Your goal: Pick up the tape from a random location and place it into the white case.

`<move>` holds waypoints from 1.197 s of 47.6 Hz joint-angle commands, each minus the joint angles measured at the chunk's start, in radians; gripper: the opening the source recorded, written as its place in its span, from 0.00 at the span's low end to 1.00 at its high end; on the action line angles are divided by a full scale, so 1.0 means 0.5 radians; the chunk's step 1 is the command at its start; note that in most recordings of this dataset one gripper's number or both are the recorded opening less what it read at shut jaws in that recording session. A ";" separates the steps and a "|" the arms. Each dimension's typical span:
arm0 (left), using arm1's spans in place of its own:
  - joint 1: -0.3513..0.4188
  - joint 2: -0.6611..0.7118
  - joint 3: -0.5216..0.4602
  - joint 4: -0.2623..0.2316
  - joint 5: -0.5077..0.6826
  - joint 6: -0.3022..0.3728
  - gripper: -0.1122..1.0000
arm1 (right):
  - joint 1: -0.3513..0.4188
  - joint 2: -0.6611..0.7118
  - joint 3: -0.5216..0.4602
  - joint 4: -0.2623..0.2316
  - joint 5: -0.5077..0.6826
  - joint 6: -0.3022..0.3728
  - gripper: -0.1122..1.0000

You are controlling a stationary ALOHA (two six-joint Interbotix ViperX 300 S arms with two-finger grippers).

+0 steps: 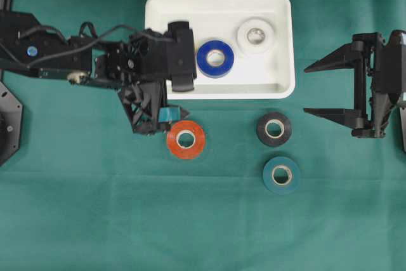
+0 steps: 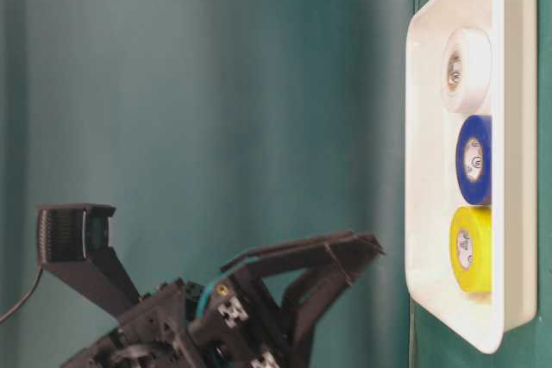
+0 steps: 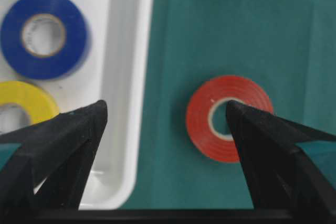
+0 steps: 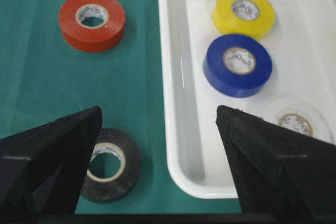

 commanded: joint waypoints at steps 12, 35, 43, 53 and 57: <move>-0.003 -0.141 0.098 -0.003 -0.114 0.003 0.98 | -0.003 0.000 -0.074 0.003 -0.009 0.009 0.88; -0.012 -0.359 0.156 0.003 -0.117 0.021 0.98 | -0.003 -0.012 -0.132 -0.003 0.080 -0.003 0.88; -0.012 -0.482 0.190 0.006 -0.117 0.037 0.98 | -0.003 -0.018 -0.172 -0.006 0.114 -0.015 0.88; -0.012 -0.669 0.270 0.006 -0.153 0.092 0.98 | -0.006 -0.061 -0.212 -0.006 0.147 -0.018 0.88; -0.015 -0.752 0.310 0.006 -0.187 0.098 0.98 | -0.006 -0.095 -0.218 -0.006 0.160 -0.021 0.88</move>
